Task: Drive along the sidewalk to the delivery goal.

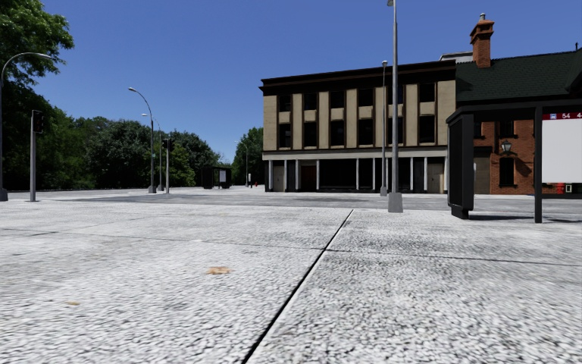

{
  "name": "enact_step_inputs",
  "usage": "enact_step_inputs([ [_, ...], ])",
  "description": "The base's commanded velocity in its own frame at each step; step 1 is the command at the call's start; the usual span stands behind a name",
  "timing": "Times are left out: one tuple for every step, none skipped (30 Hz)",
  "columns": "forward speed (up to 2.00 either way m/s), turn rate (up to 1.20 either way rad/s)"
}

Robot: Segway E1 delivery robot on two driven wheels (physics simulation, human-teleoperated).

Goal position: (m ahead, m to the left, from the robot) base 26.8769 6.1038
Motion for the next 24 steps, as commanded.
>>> enact_step_inputs([
  [0.00, 0.00],
  [0.00, 0.00],
  [0.00, 0.00],
  [0.00, 0.00],
  [0.00, 0.00],
  [0.00, 0.00],
  [0.00, 0.00],
  [0.00, 0.00],
  [0.00, 0.00],
  [0.00, 0.00],
  [0.00, 0.00],
  [0.00, 0.00],
  [0.00, 0.00],
  [0.00, 0.00],
  [0.00, 0.00],
  [0.00, 0.00],
  [0.00, 0.00],
  [0.00, 0.00],
  [0.00, 0.00],
  [0.00, 0.00],
  [0.00, 0.00],
  [0.00, 0.00],
  [0.00, 0.00],
  [0.00, 0.00],
])
